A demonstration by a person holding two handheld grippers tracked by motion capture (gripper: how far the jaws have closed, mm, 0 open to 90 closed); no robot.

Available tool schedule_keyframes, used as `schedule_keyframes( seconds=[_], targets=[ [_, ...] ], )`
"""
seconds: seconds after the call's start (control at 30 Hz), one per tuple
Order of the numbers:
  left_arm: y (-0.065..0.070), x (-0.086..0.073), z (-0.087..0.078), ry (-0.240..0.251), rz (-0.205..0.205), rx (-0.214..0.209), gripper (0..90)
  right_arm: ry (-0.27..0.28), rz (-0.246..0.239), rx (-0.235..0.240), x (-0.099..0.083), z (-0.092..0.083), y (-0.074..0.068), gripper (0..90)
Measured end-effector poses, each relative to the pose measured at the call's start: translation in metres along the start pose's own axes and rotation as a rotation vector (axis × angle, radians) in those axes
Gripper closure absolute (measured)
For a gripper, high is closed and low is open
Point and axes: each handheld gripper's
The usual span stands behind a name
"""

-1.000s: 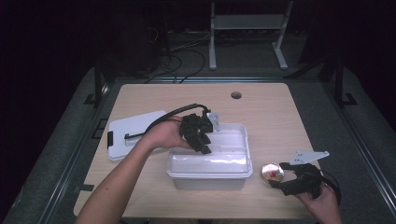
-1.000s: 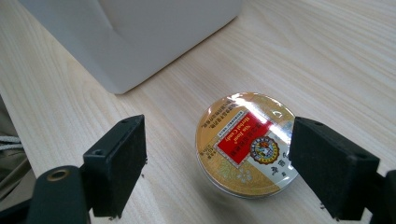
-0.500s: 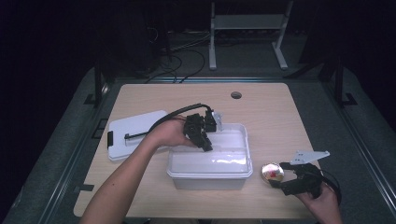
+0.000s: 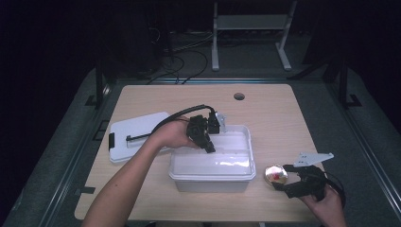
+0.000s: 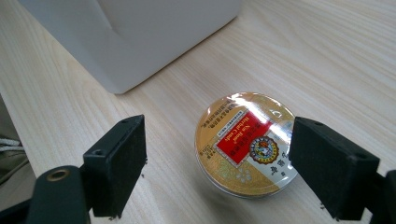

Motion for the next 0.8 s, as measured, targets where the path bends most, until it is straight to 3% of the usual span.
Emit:
schedule_keyframes(
  seconds=[0.3,0.47,0.57,0.63,0.67,0.7,0.73,0.8],
  targets=[
    [0.002,0.001,-0.006,0.021,0.004,0.002,89.3,-0.002,-0.001,0.000,0.000,0.001,0.000,18.6],
    [0.004,0.001,-0.014,0.066,-0.005,0.009,89.3,-0.005,-0.001,-0.001,0.000,0.001,-0.001,18.5],
    [0.007,0.002,-0.024,0.091,0.000,0.006,89.3,-0.004,-0.001,-0.003,0.000,0.001,0.000,18.5],
    [0.012,0.001,-0.039,0.105,0.013,0.036,89.3,-0.007,0.002,-0.002,0.000,0.001,0.001,18.5],
    [0.012,0.001,-0.039,0.105,0.013,0.036,89.3,-0.008,0.004,-0.002,0.000,0.001,0.001,18.5],
    [0.016,-0.001,-0.051,0.115,0.017,0.047,89.3,-0.008,0.001,-0.003,0.000,0.001,0.001,18.5],
    [0.016,-0.001,-0.051,0.115,0.017,0.047,89.3,-0.007,-0.001,-0.004,0.000,0.001,0.000,18.5],
    [0.023,-0.010,-0.069,0.132,0.017,0.071,89.3,-0.004,0.000,-0.005,0.000,0.001,0.000,18.5]
  ],
)
Point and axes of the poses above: each handheld gripper's, and its own axes: z roughly forward along the jaws, x roughly out of its top, y roughly to its right, and after that the axes turned 13 degrees about y, right-handed
